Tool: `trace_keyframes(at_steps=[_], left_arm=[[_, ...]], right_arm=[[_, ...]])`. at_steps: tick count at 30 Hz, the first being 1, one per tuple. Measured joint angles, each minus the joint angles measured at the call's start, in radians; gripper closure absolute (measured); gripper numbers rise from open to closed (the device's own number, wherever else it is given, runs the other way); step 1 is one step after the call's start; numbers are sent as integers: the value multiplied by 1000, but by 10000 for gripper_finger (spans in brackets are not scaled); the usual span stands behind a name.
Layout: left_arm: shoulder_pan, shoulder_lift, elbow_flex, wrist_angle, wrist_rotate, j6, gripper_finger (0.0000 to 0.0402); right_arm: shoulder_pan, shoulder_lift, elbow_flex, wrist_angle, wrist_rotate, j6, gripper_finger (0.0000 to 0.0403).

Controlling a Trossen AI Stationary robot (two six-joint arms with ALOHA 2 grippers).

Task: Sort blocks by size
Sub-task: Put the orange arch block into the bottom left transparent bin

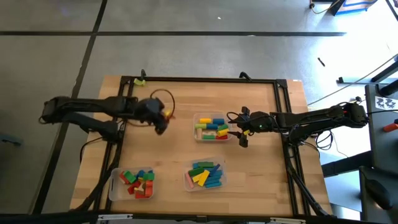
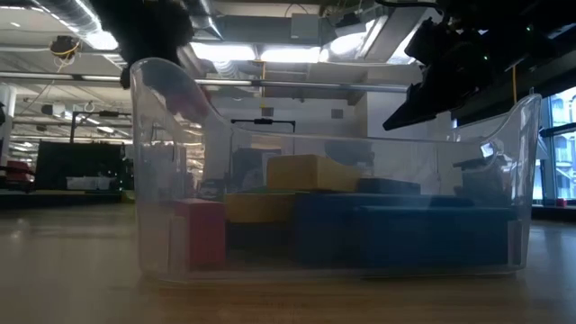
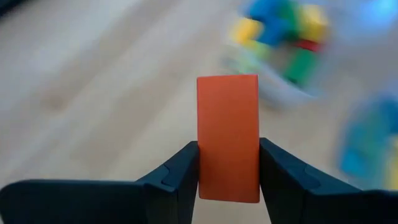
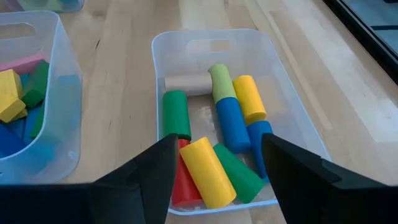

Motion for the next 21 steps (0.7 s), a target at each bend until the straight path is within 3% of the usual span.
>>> trace_keyframes(at_steps=[9, 21], left_arm=[[-381, -1, 45, 3, 159, -226, 266], [-805, -1, 45, -59, 259, -856, 262]], right_arm=[[0, 0, 0, -8, 3, 4, 172], [0, 0, 0, 8, 19, 7, 172]])
